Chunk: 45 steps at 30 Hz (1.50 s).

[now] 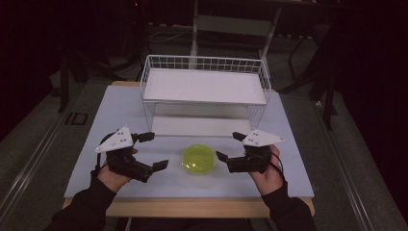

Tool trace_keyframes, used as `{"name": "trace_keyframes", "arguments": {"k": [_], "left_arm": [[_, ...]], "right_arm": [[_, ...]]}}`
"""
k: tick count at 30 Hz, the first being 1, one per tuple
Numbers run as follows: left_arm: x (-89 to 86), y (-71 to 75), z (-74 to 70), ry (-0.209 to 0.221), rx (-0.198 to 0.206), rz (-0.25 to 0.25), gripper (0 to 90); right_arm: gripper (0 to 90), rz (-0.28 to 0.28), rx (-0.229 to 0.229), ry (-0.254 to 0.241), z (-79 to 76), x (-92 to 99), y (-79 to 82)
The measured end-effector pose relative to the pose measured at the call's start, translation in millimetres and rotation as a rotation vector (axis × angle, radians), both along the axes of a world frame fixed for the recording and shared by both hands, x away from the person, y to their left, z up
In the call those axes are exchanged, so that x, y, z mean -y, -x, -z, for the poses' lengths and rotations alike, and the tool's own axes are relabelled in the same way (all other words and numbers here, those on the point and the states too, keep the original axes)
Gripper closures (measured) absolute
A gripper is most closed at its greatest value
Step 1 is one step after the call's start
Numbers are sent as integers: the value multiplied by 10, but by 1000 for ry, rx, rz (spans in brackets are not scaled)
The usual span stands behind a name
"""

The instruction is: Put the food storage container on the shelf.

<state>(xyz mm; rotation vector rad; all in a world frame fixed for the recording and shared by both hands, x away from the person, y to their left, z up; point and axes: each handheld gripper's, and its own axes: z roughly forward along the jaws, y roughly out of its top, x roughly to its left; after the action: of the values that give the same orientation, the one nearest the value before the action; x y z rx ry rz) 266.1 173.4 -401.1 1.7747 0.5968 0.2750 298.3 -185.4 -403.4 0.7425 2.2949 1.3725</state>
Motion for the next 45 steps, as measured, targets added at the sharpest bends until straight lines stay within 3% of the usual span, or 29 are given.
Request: {"name": "trace_keyframes", "arguments": {"k": [5,7,12,16,21,29,35,38,45], "left_arm": [[165,-139,22,-25,-21,-11,3],[217,-199,63,-20,-50,-9,3],[328,-329,192,-35,-106,-12,3],[405,-422,310,-48,-166,-14,3],[488,-494,469,-77,-211,-15,3],[540,-579,715,-85,-273,-33,115],[549,-613,861,-114,-342,-82,176],[537,-635,920,-104,-392,-102,201],[541,-648,1052,-108,-486,-108,246]], "right_arm": [[151,24,-50,-27,44,-33,-102],[141,26,-84,-53,78,-52,-131],[130,38,-132,-56,188,-138,-193],[152,61,-165,-35,285,-199,-244],[252,86,-184,-7,393,-228,-288],[341,116,-234,-6,543,-216,-345],[379,134,-257,8,649,-210,-356],[389,146,-269,12,705,-205,-352],[446,171,-329,-16,780,-200,-357]]}}
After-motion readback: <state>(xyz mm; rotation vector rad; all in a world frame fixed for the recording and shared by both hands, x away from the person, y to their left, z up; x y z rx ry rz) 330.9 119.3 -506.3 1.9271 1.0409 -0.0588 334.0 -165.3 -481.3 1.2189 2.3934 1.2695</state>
